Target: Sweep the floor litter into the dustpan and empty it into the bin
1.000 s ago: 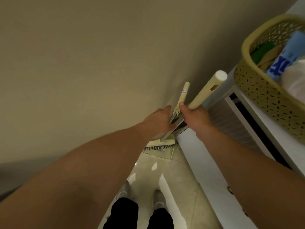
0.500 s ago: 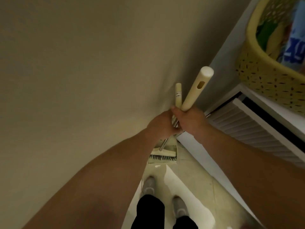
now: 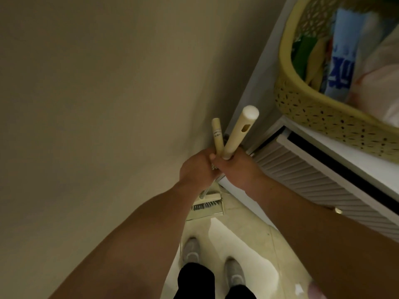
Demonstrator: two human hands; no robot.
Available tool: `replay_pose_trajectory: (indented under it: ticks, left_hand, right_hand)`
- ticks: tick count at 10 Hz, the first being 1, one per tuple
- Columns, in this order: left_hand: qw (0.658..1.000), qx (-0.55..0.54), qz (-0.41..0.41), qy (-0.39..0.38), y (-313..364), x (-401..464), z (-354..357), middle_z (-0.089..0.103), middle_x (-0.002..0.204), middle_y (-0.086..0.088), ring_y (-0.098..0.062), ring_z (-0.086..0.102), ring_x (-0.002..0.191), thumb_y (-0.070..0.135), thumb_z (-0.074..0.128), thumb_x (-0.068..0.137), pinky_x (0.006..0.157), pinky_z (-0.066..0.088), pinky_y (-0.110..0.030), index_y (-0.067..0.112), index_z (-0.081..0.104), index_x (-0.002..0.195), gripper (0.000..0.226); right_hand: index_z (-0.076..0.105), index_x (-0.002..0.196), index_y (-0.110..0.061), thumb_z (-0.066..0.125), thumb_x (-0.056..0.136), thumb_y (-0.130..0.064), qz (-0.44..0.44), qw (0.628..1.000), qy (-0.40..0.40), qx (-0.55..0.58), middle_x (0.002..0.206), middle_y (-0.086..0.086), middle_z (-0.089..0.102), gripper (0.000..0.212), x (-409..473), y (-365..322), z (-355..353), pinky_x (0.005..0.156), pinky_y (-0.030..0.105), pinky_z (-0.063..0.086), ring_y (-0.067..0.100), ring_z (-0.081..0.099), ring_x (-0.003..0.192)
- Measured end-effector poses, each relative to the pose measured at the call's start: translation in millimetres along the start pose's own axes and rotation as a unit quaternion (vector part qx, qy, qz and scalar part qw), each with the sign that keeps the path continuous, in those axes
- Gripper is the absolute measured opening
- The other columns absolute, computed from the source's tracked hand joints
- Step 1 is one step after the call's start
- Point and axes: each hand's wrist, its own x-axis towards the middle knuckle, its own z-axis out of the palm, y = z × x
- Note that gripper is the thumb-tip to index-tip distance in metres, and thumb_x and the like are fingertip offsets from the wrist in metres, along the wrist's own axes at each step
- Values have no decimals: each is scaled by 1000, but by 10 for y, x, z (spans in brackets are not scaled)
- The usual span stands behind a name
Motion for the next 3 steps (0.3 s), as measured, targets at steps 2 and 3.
replay_pose_trajectory:
  ticks: [2, 3]
  left_hand:
    - [997, -43, -46, -50, 125, -235, -72, 67, 120, 1, -23, 66, 107, 49, 68, 87, 84, 55, -38, 32, 42, 140, 60]
    - [996, -14, -61, -58, 224, -500, -197, 61, 131, -4, -24, 62, 116, 45, 75, 85, 94, 52, -39, 26, 33, 149, 78]
  right_hand:
    - [49, 140, -12, 72, 81, -58, 52, 998, -41, -15, 118, -3, 60, 78, -306, -109, -214, 92, 35, 53, 23, 63, 112]
    - [46, 146, -15, 65, 94, -44, 88, 995, -41, -39, 126, 2, 60, 62, -580, -33, -409, 94, 35, 53, 26, 62, 117]
